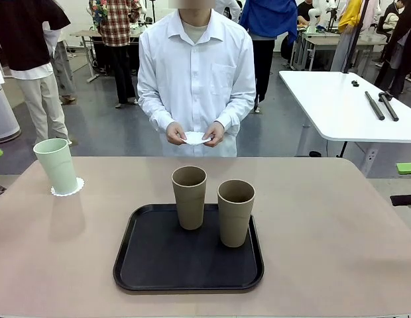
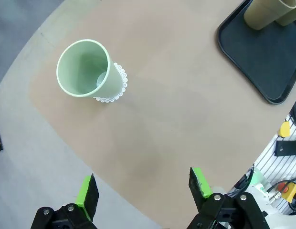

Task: Place coasters on the table and set cups on them.
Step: Pick up one Reusable plastic cup and place it on a coaster set by the human, then take one Reusable plastic cup from the Flat Tray and place it on a coaster set by the human.

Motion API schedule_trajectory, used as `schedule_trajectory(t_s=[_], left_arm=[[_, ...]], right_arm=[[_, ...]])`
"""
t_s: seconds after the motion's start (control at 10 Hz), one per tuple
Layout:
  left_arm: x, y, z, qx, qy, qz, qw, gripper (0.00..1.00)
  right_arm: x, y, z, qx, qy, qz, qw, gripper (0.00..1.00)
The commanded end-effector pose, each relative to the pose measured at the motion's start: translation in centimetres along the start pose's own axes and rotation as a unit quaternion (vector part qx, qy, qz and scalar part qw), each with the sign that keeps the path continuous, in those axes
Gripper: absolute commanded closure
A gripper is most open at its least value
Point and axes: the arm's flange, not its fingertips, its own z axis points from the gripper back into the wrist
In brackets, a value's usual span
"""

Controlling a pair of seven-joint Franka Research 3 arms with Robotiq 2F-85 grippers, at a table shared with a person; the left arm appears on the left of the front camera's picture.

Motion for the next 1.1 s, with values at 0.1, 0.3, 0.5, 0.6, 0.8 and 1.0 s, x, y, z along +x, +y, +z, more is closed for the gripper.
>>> schedule_trajectory(t_s=[0.1,0.3,0.5,0.6,0.8,1.0], left_arm=[[1.42,-0.47,-0.21,0.038,0.023,0.013,0.999,0.00],[0.78,-0.55,0.15,0.014,0.009,0.000,1.000,0.00],[0.78,-0.55,0.15,0.014,0.009,0.000,1.000,0.00],[0.78,-0.55,0.15,0.014,0.009,0.000,1.000,0.00],[0.78,-0.55,0.15,0.014,0.009,0.000,1.000,0.00],[0.78,-0.55,0.15,0.014,0.009,0.000,1.000,0.00]], right_arm=[[0.13,0.04,0.03,0.007,-0.002,0.000,1.000,0.00],[0.13,0.04,0.03,0.007,-0.002,0.000,1.000,0.00],[0.13,0.04,0.03,0.007,-0.002,0.000,1.000,0.00],[0.13,0.04,0.03,0.007,-0.002,0.000,1.000,0.00],[0.13,0.04,0.03,0.007,-0.002,0.000,1.000,0.00],[0.13,0.04,0.03,0.007,-0.002,0.000,1.000,0.00]])
